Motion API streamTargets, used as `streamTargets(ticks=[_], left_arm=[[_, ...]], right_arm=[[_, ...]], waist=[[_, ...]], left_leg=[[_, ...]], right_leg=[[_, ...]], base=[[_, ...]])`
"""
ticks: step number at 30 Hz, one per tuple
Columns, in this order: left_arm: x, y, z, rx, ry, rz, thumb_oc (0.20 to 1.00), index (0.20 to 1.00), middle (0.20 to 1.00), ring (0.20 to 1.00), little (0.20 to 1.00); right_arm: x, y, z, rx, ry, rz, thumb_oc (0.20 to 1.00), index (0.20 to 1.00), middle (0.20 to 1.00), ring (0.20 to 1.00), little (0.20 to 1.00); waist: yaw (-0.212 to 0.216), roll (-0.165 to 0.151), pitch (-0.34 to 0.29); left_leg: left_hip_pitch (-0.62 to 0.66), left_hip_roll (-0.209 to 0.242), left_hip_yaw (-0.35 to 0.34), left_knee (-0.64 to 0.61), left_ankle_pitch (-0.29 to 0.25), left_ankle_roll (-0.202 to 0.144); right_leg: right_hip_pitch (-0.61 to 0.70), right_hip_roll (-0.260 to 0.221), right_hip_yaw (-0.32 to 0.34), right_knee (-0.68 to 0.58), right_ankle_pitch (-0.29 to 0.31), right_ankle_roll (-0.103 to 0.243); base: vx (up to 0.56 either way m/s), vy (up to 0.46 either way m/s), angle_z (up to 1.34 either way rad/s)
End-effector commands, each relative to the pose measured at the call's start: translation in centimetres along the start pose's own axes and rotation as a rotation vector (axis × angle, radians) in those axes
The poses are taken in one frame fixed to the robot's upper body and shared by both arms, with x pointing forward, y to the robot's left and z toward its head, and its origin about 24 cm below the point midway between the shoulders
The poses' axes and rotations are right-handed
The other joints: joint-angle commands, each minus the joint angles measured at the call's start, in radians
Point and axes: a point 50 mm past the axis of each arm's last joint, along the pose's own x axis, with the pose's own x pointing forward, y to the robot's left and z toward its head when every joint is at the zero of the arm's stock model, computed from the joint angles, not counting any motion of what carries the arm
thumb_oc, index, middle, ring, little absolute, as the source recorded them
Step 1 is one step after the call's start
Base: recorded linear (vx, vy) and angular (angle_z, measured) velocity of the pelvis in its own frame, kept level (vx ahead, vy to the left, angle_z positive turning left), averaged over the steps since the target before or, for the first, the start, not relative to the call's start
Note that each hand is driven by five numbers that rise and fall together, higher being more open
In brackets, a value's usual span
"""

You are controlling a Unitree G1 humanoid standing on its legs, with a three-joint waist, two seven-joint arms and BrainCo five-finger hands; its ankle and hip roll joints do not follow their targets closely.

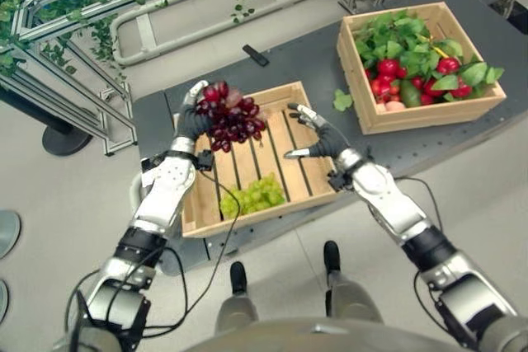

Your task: Pick up the fruits from the basket on one side to the basket on the other side

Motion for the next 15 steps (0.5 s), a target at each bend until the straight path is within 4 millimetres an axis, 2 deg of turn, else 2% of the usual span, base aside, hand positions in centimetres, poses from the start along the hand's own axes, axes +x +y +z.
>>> streamTargets(ticks=[1, 3, 5, 7, 15], left_arm=[[3.0, 0.4, 4.4, 0.153, -0.197, -0.034, 0.2, 0.2, 0.2, 0.2, 0.2], [3.6, 1.2, 5.3, 0.282, -0.235, -0.051, 0.2, 0.2, 0.2, 0.2, 0.2], [3.6, 1.2, 5.4, 0.284, -0.236, -0.052, 0.2, 0.2, 0.2, 0.2, 0.2], [4.2, 2.3, 6.1, 0.419, -0.256, -0.074, 0.2, 0.2, 0.2, 0.2, 0.2], [4.7, 4.5, 7.1, 0.716, -0.281, -0.148, 0.2, 0.2, 0.2, 0.2, 0.2]], right_arm=[[1.2, 0.4, 1.8, 0.003, -0.099, 0.015, 1.0, 1.0, 1.0, 1.0, 1.0], [1.1, 0.7, 1.6, 0.021, -0.093, 0.034, 1.0, 1.0, 1.0, 1.0, 1.0], [1.1, 0.6, 1.6, 0.021, -0.094, 0.033, 1.0, 1.0, 1.0, 1.0, 1.0], [1.0, 0.6, 1.4, 0.02, -0.085, 0.044, 1.0, 1.0, 1.0, 1.0, 1.0], [0.1, 0.2, 0.3, 0.056, -0.044, 0.037, 1.0, 1.0, 1.0, 1.0, 1.0]], waist=[[-0.016, 0.033, -0.064], [-0.018, 0.035, -0.065], [-0.017, 0.033, -0.064], [-0.019, 0.037, -0.064], [-0.021, 0.047, -0.065]], left_leg=[[-0.084, -0.005, -0.027, 0.061, -0.003, 0.004], [-0.08, -0.008, -0.024, 0.058, -0.004, 0.005], [-0.08, -0.008, -0.024, 0.058, -0.004, 0.005], [-0.076, -0.012, -0.025, 0.057, -0.006, 0.007], [-0.068, -0.018, -0.02, 0.059, -0.011, 0.01]], right_leg=[[0.099, 0.025, -0.015, 0.038, -0.236, 0.029], [0.099, 0.024, -0.014, 0.036, -0.234, 0.031], [0.1, 0.023, -0.014, 0.036, -0.234, 0.031], [0.1, 0.021, -0.012, 0.035, -0.231, 0.035], [0.103, 0.013, -0.005, 0.035, -0.227, 0.043]], base=[[0.0, 0.0, 0.0], [0.0, 0.0, 0.0], [0.0, 0.0, 0.0], [0.0, 0.0, 0.0], [0.0, 0.0, 0.0]])
